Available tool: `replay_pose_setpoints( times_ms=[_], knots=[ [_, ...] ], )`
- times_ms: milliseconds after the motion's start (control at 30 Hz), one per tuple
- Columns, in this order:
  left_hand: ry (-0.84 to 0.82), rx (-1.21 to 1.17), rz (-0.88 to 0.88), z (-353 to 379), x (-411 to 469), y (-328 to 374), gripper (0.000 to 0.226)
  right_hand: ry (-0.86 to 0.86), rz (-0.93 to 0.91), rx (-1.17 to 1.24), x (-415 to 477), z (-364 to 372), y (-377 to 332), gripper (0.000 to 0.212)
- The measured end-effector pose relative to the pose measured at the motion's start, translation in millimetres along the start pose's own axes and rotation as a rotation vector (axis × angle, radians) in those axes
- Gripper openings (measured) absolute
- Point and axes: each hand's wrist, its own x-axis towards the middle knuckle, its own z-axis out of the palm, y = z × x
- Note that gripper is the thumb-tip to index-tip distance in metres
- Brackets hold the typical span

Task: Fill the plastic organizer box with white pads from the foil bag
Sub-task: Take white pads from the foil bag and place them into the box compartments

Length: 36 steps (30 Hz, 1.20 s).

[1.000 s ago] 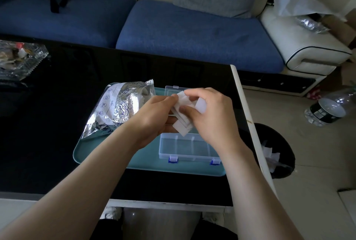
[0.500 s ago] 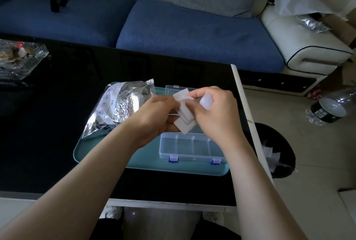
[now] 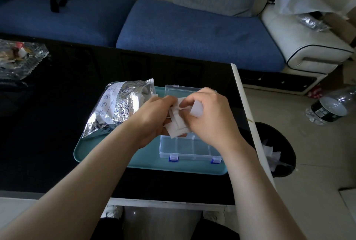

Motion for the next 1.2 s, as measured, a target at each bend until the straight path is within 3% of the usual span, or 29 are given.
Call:
replay_pose_setpoints(
  times_ms=[333, 1000, 1200],
  knots=[
    [-0.021, 0.017, -0.083, -1.5, -3.2, 0.8, 0.039, 0.046, 0.192, 0.248, 1.0, -9.8, -0.4, 0.008],
    [-0.026, 0.096, -0.044, 0.6, -2.7, -0.8, 0.033, 0.154, 0.247, 0.158, 3.2, -10.0, 9.7, 0.007],
    [-0.013, 0.064, -0.077, 0.3, -1.7, -1.0, 0.037, -0.05, 0.25, 0.348, 1.2, -20.9, 3.6, 0.003]
  ],
)
